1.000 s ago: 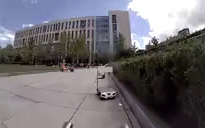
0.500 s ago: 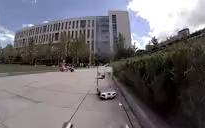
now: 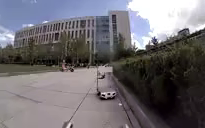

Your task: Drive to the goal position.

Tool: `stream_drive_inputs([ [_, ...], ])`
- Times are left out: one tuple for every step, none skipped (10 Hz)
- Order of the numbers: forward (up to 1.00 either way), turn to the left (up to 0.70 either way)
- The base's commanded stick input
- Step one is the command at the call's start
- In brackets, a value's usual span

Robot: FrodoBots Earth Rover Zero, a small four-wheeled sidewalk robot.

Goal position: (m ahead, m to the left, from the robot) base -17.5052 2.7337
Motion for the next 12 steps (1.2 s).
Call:
stream_drive_inputs([
  [0.05, 0.02],
  [0.05, 0.04],
  [0.05, 0.04],
  [0.05, 0.02],
  [0.05, 0.01],
  [0.05, 0.01],
  [0.05, 0.01],
  [0.05, 0.01],
  [0.05, 0.02],
  [0.05, 0.03],
  [0.05, 0.01],
  [0.05, 0.03],
])
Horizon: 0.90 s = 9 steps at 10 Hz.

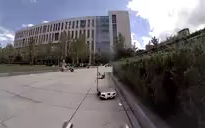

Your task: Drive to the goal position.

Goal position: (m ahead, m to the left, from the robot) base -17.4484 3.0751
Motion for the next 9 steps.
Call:
stream_drive_inputs([
  [0.05, 0.03],
  [0.05, 0.01],
  [0.05, 0.01],
  [0.05, 0.01],
  [0.05, 0.03],
  [0.05, 0.02],
  [0.05, 0.01],
  [0.05, 0.01],
  [0.05, 0.01],
])
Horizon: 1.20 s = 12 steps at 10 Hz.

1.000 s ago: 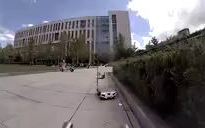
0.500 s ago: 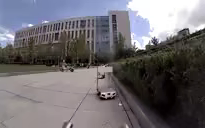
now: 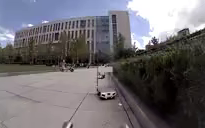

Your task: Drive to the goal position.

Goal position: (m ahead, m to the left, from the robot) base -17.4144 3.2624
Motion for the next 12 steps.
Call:
stream_drive_inputs([
  [0.05, 0.02],
  [0.05, 0.04],
  [0.05, 0.01],
  [0.05, 0.01],
  [0.05, 0.01],
  [0.05, 0.0],
  [0.05, 0.01],
  [0.05, 0.01],
  [0.05, 0.01],
  [0.05, 0.01],
  [0.05, 0.01],
  [0.05, 0.01],
])
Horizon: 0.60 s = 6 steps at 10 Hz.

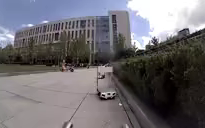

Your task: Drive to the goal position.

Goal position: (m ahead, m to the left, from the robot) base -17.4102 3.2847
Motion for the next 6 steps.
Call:
stream_drive_inputs([
  [0.05, 0.03],
  [0.05, 0.04],
  [0.05, 0.04],
  [0.05, 0.02],
  [0.05, 0.01],
  [0.05, 0.01],
])
